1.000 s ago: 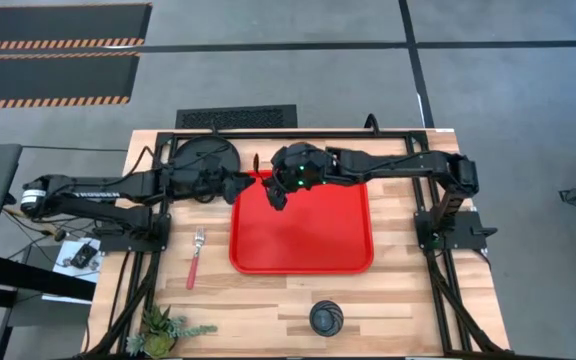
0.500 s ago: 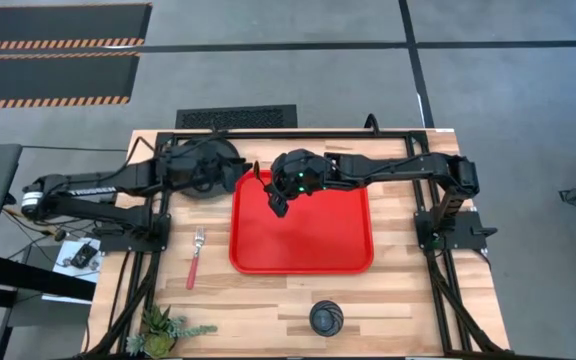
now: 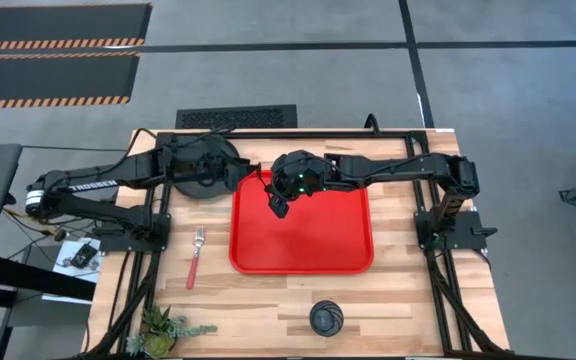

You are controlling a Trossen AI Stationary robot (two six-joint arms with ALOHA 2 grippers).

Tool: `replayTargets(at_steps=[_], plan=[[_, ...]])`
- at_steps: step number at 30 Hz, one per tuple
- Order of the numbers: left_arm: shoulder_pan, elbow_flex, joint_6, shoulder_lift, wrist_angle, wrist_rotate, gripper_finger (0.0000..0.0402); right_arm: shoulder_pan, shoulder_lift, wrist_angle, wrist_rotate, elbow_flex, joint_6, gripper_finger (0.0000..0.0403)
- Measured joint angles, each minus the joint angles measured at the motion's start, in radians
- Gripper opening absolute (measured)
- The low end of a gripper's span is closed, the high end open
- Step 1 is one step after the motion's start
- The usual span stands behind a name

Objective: Pick and place plate/cup/fork/spoon on tray
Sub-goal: Put the black spoon on the orange tray

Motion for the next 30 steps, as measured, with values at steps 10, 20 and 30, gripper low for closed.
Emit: replayTargets(at_steps=[10, 20, 30], plan=[[0.0, 0.01, 0.015, 0.08, 0.059, 0.005, 0.0256, 0.0, 0.0, -0.001, 0.002, 0.0, -0.016, 0.0011], [0.025, 0.011, 0.021, 0.094, 0.054, 0.006, 0.0189, 0.0, 0.0, -0.004, 0.0, 0.0, -0.019, 0.0011], [0.054, 0.011, 0.099, 0.094, 0.056, 0.008, 0.0014, 0.001, 0.0, -0.001, -0.002, 0.0, -0.051, 0.0013]])
